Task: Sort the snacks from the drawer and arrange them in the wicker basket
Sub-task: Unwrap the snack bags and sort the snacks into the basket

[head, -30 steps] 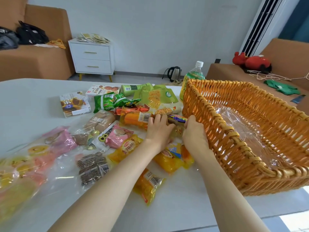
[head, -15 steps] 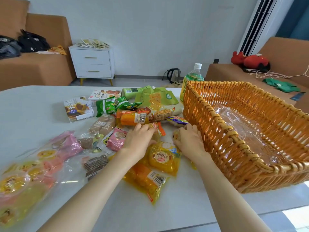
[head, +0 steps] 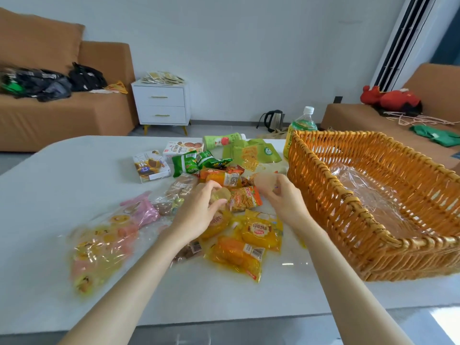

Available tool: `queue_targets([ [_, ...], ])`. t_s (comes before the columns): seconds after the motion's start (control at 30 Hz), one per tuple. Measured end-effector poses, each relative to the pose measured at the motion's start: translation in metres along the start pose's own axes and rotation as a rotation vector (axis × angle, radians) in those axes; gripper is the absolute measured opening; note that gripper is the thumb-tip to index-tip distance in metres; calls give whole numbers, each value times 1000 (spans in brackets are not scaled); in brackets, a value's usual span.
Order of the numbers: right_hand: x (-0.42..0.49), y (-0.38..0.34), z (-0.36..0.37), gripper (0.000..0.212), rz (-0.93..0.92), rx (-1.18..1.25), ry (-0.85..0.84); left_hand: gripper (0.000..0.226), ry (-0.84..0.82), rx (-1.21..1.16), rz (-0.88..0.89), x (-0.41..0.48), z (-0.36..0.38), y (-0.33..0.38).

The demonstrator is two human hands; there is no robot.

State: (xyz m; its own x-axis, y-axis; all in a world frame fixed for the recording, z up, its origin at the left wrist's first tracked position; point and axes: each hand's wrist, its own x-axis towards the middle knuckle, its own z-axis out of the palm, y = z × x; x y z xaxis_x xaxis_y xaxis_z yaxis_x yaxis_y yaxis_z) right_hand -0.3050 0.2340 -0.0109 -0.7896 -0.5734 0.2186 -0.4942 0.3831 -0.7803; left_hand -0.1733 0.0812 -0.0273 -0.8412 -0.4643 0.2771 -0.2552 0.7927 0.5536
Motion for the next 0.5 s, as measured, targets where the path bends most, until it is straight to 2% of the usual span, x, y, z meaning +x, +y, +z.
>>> queue_targets([
  [0.17,-10,-34,24,48,59,226,-94,40,202,-62,-55,-48,-53,-22],
  [0.27,-18,-55,43,45,60,356,-169,38,311,-128,-122,-68,-80,-39],
  [0.37,-25,-74,61,37,52,454,-257,34,335,10,-109,-83,-97,-49],
  [0.43,-25,-84,72,30,38,497,-307,33,344,182,-61,-87,-102,-51],
  [0.5,-25,-96,87,33,39,515,-349,33,359,346,-21,-90,-106,-57],
])
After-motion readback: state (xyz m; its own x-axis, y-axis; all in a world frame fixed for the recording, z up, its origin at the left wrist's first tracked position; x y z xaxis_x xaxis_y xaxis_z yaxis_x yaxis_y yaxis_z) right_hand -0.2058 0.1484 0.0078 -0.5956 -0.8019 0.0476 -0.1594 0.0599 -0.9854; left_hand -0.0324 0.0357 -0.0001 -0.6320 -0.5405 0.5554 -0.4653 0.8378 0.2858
